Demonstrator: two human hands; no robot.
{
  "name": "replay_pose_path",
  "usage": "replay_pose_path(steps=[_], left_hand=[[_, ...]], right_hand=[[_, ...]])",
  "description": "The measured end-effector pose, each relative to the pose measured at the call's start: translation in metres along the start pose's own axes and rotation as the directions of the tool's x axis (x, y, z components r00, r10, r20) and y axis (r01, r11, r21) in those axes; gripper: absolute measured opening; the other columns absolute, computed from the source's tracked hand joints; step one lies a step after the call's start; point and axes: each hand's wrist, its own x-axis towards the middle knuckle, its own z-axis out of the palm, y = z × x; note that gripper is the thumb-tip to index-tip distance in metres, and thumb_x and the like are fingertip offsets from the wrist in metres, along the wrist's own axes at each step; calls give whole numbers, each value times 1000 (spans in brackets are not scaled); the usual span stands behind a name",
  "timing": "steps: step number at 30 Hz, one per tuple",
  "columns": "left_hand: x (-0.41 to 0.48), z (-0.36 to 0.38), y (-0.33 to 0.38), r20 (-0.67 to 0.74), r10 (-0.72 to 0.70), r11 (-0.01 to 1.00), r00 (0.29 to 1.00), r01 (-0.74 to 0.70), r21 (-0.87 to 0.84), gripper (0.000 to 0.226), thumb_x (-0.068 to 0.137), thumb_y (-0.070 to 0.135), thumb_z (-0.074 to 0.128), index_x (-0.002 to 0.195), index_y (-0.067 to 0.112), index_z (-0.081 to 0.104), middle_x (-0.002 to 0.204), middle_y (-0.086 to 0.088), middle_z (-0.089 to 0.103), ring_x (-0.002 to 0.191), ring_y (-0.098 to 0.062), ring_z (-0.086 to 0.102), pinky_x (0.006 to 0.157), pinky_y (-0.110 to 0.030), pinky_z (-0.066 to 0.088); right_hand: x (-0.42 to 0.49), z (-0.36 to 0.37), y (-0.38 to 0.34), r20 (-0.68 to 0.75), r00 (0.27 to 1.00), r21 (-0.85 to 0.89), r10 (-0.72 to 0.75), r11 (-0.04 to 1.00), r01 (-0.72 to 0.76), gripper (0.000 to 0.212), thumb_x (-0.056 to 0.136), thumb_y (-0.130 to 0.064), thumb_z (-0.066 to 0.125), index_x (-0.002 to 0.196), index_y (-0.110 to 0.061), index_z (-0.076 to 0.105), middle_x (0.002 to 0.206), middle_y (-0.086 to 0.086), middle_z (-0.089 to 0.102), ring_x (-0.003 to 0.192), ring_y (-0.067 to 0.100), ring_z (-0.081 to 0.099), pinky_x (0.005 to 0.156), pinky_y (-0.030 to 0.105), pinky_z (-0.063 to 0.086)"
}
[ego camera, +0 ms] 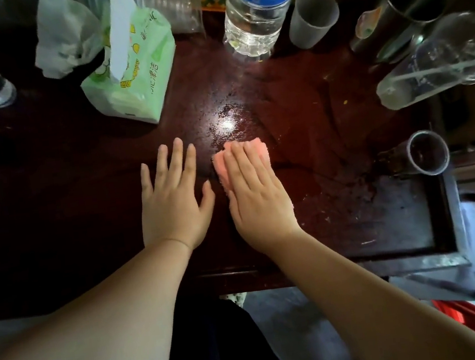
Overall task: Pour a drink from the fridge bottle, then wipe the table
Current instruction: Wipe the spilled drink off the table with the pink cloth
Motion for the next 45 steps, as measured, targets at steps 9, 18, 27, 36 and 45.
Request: replay_pose_path(steps=[9, 18, 27, 36, 45], left_hand=[[0, -1, 0, 0, 6, 1000, 1000, -6, -29, 64, 89, 41, 30, 147, 14, 29, 156, -8, 23, 144, -27, 17, 116, -51, 12], [0, -1, 0, 12, -6, 1000, 1000, 6, -12, 65, 89, 41, 28, 148, 14, 27, 157, -7, 21, 144, -26, 15, 116, -49, 11], [1, -1, 0, -12, -2, 999, 1000, 2, -40, 66, 86, 40, 30, 147, 13, 31, 156, -8, 25, 144, -28, 18, 115, -50, 11], [-1, -1, 0, 1, -4, 1000, 1000, 4, -27, 60, 92, 36, 37, 148, 14, 28, 157, -6, 21, 145, -26, 14, 117, -49, 9], [0, -4, 2, 23, -9, 1000, 1000, 9, -17, 64, 89, 39, 32, 148, 14, 27, 157, -6, 21, 145, -25, 14, 116, -49, 11]], right_hand=[[-41, -21, 80, 296, 768, -82, -567, 786, 612, 70, 85, -23, 49, 148, -8, 24, 156, 9, 19, 146, 26, 11, 118, 42, 16], [-74, -37, 7, -73, 850, 469, 521, 770, -432, 62, 74, -10, 54, 135, -12, 41, 143, 6, 31, 136, 18, 26, 112, 49, 26], [-28, -4, -44, 149, 253, 534, 956, 138, -834, 99, 87, -48, 55, 147, -1, -8, 157, 14, -14, 143, 24, -19, 117, 38, -11], [-48, 1, 20, 19, 712, 224, 702, 691, -687, 96, 86, -65, 31, 149, 1, 0, 157, 20, -2, 146, 29, -7, 119, 39, -4], [-21, -9, 14, 97, 524, 438, 846, 436, -786, 84, 94, -56, 26, 148, 0, -6, 157, 16, -15, 144, 24, -19, 116, 33, -14]])
